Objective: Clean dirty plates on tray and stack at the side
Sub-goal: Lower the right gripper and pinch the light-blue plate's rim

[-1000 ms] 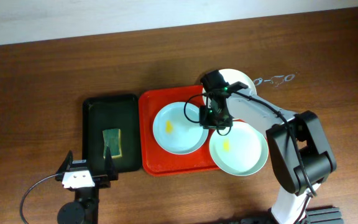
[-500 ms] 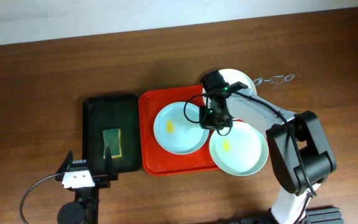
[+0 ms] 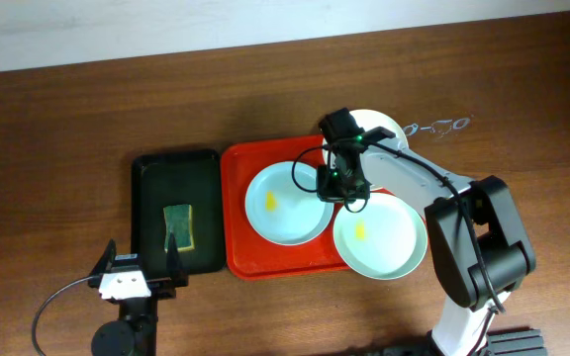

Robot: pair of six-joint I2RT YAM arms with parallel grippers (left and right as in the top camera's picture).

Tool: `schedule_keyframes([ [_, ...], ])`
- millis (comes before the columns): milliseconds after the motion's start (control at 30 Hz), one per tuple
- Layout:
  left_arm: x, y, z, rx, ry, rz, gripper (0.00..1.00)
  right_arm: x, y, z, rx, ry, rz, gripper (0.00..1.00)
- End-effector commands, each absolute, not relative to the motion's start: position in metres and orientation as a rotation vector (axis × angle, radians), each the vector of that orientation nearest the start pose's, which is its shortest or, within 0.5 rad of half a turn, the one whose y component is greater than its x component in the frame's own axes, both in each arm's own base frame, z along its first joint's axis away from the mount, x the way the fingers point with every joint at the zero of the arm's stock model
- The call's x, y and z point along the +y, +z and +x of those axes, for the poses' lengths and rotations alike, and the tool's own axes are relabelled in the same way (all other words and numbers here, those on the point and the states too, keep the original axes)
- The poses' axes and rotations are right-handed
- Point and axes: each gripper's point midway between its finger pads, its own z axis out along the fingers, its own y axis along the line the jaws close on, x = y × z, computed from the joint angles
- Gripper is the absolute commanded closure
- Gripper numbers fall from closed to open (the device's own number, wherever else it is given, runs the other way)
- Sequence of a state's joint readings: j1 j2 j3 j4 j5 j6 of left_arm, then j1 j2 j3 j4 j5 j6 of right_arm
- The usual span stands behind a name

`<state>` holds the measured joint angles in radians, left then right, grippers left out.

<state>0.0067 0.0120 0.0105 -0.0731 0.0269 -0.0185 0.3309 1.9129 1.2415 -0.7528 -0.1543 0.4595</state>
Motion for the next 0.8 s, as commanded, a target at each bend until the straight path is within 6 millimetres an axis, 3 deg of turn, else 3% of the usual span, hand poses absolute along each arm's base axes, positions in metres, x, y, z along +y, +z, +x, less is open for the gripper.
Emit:
schedule_keyframes([
  [0, -0.006, 0.157, 0.246, 1.649, -0.036, 0.023, 0.01, 0.149, 0.020, 0.350, 3.034, 0.303, 0.164, 0.94],
  [267, -0.006, 0.157, 0.246, 1.650, -0.035, 0.023, 0.01, 0.157, 0.021, 0.345, 3.057, 0.381, 0.160, 0.96],
  [367, -0.006, 0.157, 0.246, 1.649, -0.035, 0.023, 0.01, 0.157, 0.021, 0.343, 3.063, 0.382, 0.159, 0.81],
  [433, -0.006, 0.157, 0.246, 1.650, -0.036, 0.023, 0.01, 0.157, 0.020, 0.341, 3.070, 0.378, 0.161, 0.78],
  [567, -0.006, 0.157, 0.246, 1.649, -0.035, 0.023, 0.01, 0.155, 0.017, 0.338, 3.078, 0.373, 0.163, 0.78],
  [667, -0.006, 0.157, 0.246, 1.649, -0.035, 0.023, 0.01, 0.156, 0.017, 0.339, 3.074, 0.376, 0.162, 0.89],
  [767, -0.006, 0.157, 0.246, 1.649, -0.036, 0.023, 0.01, 0.156, 0.017, 0.340, 3.071, 0.377, 0.161, 0.91],
])
